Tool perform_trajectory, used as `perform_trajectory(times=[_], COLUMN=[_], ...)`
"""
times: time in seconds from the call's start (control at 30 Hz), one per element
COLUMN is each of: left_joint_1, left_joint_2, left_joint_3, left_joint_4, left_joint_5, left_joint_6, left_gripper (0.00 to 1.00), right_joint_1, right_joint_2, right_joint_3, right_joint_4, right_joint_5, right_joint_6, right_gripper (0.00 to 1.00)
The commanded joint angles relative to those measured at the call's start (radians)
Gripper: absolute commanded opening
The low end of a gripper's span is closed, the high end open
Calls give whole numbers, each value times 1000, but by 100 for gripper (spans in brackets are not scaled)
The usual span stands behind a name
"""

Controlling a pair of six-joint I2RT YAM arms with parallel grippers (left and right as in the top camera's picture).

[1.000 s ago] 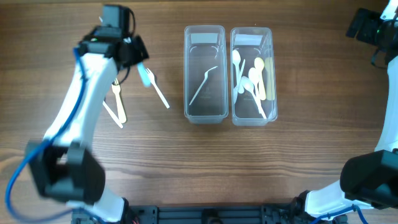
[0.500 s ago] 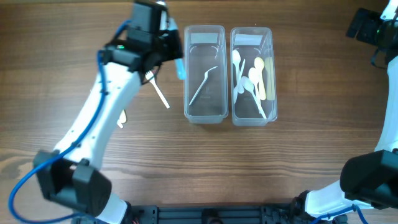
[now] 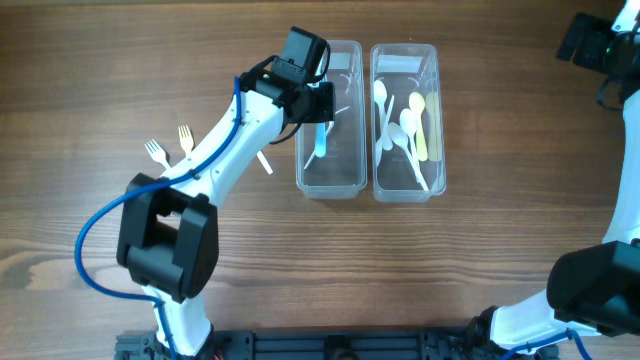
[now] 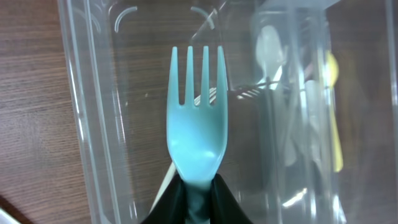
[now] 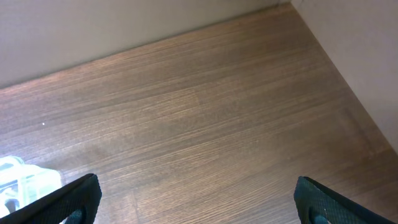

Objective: Pack container
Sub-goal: 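Place the blue fork into the left container and release, then grasp the next white fork with the left gripper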

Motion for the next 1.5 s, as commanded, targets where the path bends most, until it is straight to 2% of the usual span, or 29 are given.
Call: perform_trajectory(times=[0.0,0.03,0.1,0.4,0.63,0.77,0.9,0.97,1.17,1.47], left_joint_1=[-1,-1,1,47,154,217,260,264,262,262], left_joint_2=[3,-4,-21,-134,-137,-127,-94,-66,50,162], left_joint_3=[-4,-2,11,121,119,87,19,-8,-40,-42], left_joint_4=[21,29,45,27,-169,-206,-193,-186,-179,-170], left_joint_5=[17,25,54,71,-88,-135,-134,-131,-105,-97], left_joint_6=[14,14,14,13,-32,-140,-280,-282,-282,-282], left_gripper=[42,50,54,51,49,44,43,47,49,50], right_joint_1=[5,5,5,5,5,5,5,5,5,5], right_joint_2=[9,9,9,9,9,9,9,9,9,9], right_joint_3=[-7,-7,-7,-7,-7,-7,-7,-7,-7,-7], right_joint_4=[2,2,2,2,2,2,2,2,2,2], right_joint_5=[-5,-5,-5,-5,-5,-5,-5,-5,-5,-5], right_joint_6=[4,4,4,4,4,4,4,4,4,4], right_gripper=[100,100,100,100,100,100,100,99,100,100])
